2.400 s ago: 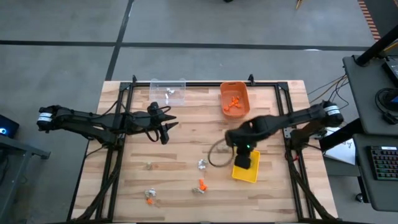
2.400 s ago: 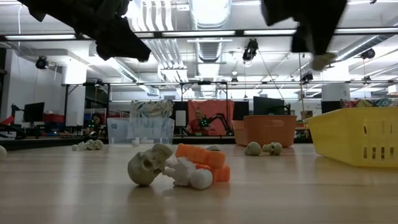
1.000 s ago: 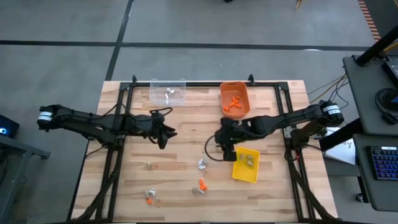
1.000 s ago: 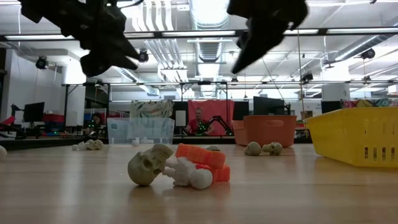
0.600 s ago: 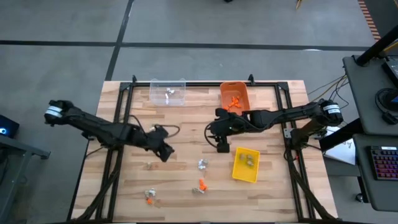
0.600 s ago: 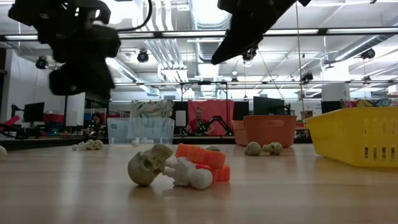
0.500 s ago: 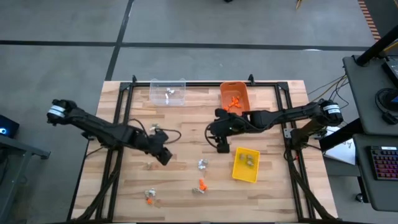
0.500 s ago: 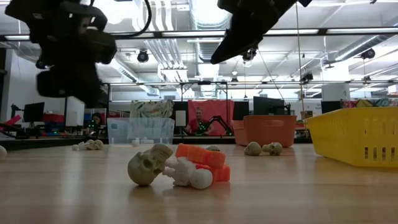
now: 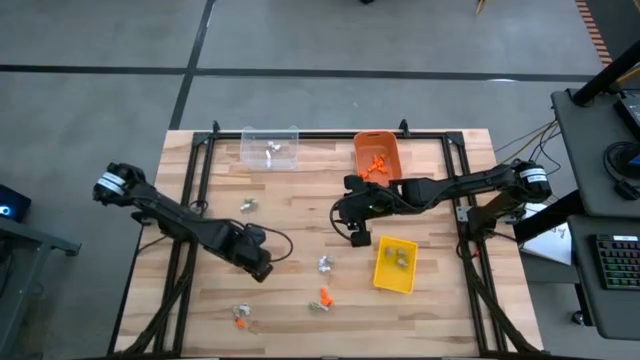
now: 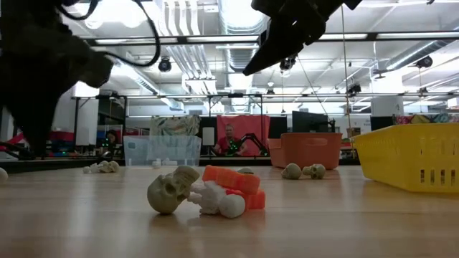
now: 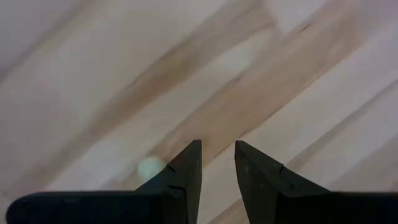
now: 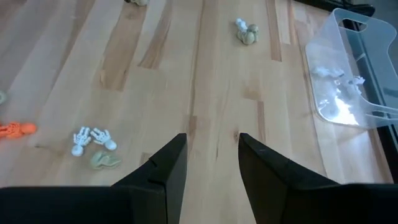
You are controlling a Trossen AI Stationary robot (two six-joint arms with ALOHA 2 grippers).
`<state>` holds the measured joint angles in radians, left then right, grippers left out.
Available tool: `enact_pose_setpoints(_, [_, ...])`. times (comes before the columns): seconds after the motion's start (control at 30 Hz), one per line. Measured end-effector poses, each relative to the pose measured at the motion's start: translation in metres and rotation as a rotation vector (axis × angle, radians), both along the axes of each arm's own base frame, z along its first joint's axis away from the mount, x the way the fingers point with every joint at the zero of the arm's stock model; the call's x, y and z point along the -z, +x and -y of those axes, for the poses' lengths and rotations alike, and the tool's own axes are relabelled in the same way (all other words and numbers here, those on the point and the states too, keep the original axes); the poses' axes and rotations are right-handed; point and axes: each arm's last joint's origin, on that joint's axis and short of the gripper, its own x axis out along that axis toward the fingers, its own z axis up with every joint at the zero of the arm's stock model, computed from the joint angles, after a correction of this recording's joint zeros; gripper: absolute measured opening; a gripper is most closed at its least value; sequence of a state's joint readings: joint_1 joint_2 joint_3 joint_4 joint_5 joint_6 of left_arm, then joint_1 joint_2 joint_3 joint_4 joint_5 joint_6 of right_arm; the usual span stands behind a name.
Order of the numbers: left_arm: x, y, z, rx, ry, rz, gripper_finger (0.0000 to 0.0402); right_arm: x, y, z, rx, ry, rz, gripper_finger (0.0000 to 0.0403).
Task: Sort Halloween decoration
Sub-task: Put the gray skull toy into the yellow bin
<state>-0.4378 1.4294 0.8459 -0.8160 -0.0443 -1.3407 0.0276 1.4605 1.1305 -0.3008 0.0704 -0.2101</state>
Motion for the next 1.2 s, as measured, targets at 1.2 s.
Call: enact_pose_setpoints(1.2, [0.044, -0.014, 0.019, -0.116, 0.128, -0.252, 0.0163, -0.003, 0.002, 0.001, -0.014, -0.02, 0.025, 0.0131])
